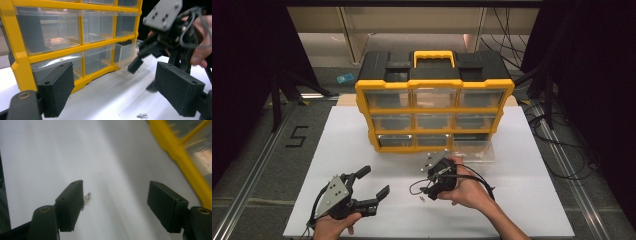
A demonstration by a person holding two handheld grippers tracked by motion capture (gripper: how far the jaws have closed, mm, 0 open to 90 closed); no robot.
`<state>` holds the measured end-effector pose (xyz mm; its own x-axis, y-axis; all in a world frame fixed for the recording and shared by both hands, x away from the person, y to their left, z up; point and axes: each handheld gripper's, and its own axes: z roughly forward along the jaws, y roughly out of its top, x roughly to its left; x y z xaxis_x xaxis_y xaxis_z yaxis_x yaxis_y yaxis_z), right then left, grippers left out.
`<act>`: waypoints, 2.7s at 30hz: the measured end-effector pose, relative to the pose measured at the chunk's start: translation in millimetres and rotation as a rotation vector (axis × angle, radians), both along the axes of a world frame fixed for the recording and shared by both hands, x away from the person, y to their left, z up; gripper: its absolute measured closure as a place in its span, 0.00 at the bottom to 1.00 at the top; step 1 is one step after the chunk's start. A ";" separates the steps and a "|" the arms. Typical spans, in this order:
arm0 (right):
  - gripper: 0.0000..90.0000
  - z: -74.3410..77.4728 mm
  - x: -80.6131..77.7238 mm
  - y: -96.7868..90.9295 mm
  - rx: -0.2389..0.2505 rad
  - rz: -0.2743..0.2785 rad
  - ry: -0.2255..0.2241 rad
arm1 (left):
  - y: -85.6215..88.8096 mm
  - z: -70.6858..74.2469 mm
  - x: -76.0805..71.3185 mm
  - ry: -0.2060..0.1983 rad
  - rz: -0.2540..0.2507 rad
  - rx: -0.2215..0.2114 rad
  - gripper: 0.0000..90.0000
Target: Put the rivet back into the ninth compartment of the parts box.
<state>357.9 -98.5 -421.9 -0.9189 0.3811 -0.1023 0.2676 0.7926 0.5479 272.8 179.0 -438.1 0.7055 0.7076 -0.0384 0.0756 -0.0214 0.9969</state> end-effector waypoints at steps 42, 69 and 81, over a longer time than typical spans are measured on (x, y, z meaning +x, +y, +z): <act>0.91 -43.8 -0.3 26.2 -0.137 0.122 0.161 | 0.5 0.3 -0.2 0.001 -0.001 -0.003 0.18; 0.91 0.7 1.0 12.1 -0.043 0.093 0.054 | 0.4 0.5 -0.3 -0.001 -0.002 -0.004 0.18; 0.91 22.6 5.0 -1.4 0.009 0.060 -0.024 | 0.3 0.6 -0.3 0.002 0.000 -0.010 0.18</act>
<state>362.9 -99.9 -399.3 -0.9376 0.3259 -0.1211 0.2063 0.8019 0.5607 272.6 179.2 -437.6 0.7054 0.7072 -0.0467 0.0777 -0.0117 0.9969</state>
